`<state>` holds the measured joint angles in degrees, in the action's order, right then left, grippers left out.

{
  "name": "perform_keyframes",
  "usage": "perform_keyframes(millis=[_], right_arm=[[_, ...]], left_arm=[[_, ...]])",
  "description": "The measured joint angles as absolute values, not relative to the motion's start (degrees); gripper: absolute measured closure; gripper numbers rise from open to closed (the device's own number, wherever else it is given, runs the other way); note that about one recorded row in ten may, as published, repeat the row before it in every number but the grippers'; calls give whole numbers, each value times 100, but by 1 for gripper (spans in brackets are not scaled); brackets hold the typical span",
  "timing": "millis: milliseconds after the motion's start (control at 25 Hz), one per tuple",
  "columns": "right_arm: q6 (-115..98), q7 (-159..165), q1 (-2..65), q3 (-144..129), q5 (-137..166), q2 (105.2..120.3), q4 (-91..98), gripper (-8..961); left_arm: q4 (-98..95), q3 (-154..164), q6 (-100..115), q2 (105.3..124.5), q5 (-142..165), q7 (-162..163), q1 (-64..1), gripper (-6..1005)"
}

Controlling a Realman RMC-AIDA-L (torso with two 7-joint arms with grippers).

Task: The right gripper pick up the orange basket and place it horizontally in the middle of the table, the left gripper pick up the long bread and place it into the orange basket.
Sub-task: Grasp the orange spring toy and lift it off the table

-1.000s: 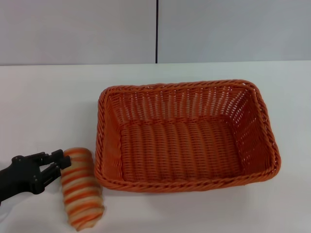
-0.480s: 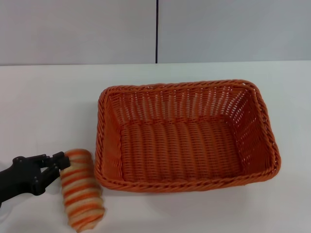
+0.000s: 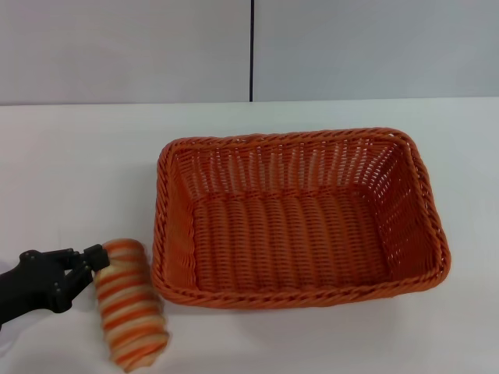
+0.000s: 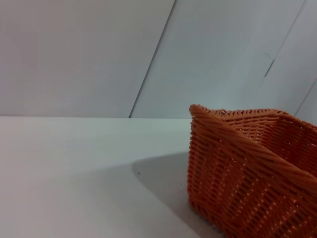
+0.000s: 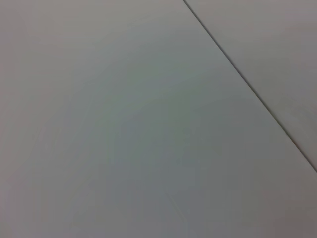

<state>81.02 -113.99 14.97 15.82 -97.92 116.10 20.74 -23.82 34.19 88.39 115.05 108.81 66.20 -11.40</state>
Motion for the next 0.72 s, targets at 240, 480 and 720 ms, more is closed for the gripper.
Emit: perform_keyframes(millis=[240,480,720], right_arm=[[8093,-11399,1507,1582,-9792,11610,2074,426],[8093,-11399,1522,1582,-9791,11610,2074,427],[8052,-11399,1547,1582,-9791,11612,2067,426]], left_arm=[[-2382,3380,8852,11495,10874,6629,-1138,930],[-2382,2915,9038,11412,10832,6623,-1079,971],[-2382,2517,9154,11379,10830,6614,-1042,981]])
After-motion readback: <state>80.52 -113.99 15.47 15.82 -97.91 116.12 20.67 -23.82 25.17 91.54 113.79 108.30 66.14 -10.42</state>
